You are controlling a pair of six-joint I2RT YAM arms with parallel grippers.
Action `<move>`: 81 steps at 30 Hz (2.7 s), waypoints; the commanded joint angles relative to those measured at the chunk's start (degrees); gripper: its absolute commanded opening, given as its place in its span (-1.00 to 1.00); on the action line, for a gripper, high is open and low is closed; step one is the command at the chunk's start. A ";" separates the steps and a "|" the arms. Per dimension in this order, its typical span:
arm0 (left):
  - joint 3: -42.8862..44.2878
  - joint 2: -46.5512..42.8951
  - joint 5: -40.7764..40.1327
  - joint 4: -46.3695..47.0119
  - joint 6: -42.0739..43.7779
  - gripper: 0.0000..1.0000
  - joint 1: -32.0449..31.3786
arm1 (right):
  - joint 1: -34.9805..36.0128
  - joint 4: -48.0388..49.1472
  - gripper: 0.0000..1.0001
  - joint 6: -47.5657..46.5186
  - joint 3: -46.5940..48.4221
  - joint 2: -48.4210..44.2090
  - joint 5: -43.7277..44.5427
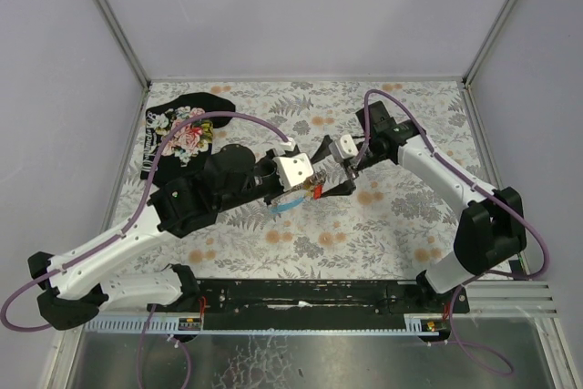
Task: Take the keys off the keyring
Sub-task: Remove the key from the keyring.
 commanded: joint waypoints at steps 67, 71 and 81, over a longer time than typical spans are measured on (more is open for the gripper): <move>9.48 5.13 -26.68 -18.01 -20.77 -1.00 -8.19 | 6.83 -1.78 -0.75 38.27 14.55 -7.23 42.41; 6.00 1.85 -25.16 -15.39 -19.06 -1.00 -8.13 | 6.74 -3.09 -0.75 35.90 14.68 -7.25 39.18; 4.52 2.04 -23.64 -11.50 -22.07 -1.00 -7.58 | 6.74 -1.28 -0.77 35.97 13.79 -7.40 37.57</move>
